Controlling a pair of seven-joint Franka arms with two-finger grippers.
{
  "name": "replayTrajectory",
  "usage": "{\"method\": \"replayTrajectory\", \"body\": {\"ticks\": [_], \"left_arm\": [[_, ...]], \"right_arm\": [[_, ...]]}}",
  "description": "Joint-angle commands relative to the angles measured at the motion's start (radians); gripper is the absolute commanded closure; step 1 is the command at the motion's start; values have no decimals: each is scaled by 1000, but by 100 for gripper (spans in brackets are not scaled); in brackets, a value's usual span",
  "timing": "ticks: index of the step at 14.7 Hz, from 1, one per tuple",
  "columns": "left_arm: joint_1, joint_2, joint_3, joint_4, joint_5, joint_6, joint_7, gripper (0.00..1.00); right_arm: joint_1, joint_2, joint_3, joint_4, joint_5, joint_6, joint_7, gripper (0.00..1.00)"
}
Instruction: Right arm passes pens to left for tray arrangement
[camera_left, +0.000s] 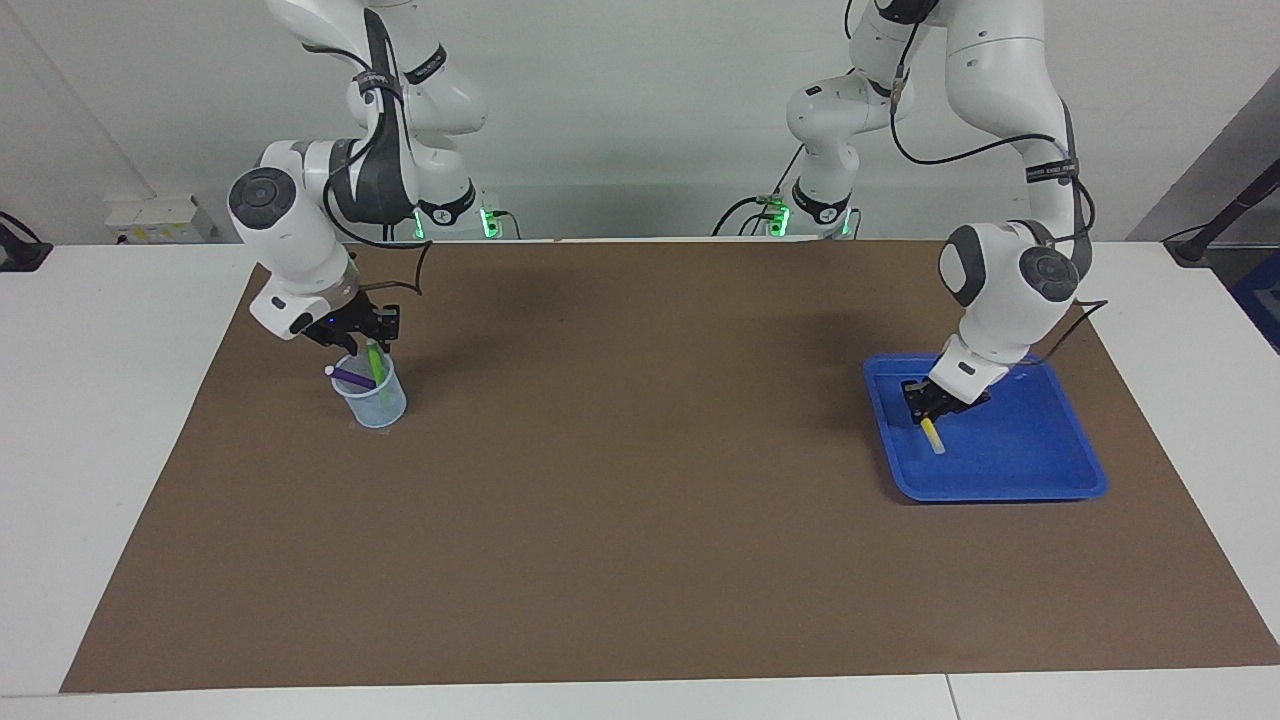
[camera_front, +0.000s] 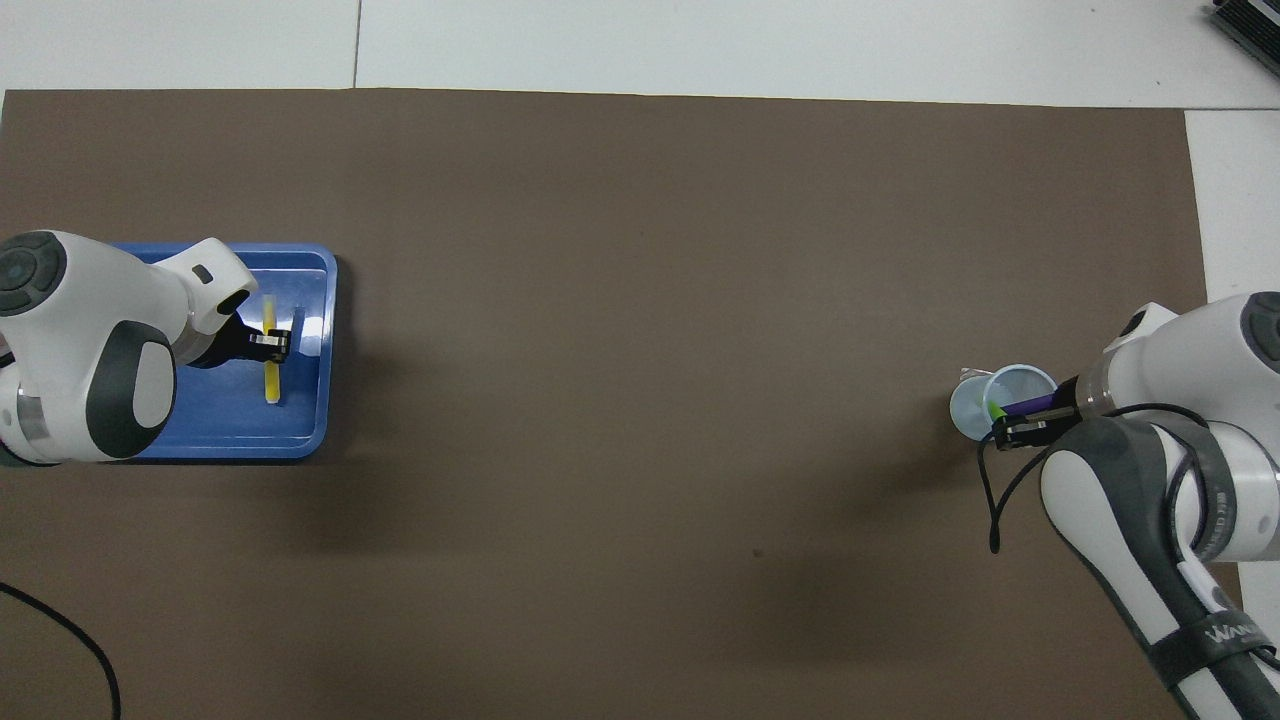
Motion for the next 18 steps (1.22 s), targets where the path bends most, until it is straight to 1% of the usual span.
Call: {"method": "replayTrajectory", "body": {"ticks": [1,3,4,5,6,7,8,9,11,14,15,16,17,18], "left_arm": [[10,35,2,13,56,39,5,100],[21,39,2,-4,57,63,5,100],[19,39,2,-10,56,71,5,100],[19,39,2,-13,57,74,1,83],[19,38,2,-19,56,79,-7,63],[19,38,0,-21,56,91,-21,34],[18,38,2,-26,56,96,-35,25],[16,39,0,-26,56,96,-61,24],[14,39,0,-24,56,96,-72,19],[14,39,0,-20,53,88,-75,17],[16,39,-1,-12,44,77,-75,15],[16,38,-1,-7,37,65,-75,7],[16,38,-1,12,19,30,-75,5],[16,36,-1,38,-10,-20,-75,0]], "right_arm": [[-19,-9,15,-20,-30,24,16,58],[-19,-8,15,-20,-30,30,10,73],[-19,-8,15,-20,-32,36,5,75],[-19,-6,15,-20,-49,38,2,79],[-16,-6,16,-18,-65,44,-16,85],[-16,-6,16,-18,-76,50,-50,96],[-17,-5,16,-17,-76,50,-82,100],[-17,-3,16,-12,-78,47,-111,100],[-18,-3,16,19,-78,-5,-165,100],[-7,-6,21,133,-63,-201,-200,100],[-5,-12,22,166,-57,-256,-222,100],[7,-18,24,192,-44,-297,-239,100],[15,-29,24,221,-35,-339,-253,100],[16,-34,25,249,-35,-380,-260,100]]}}
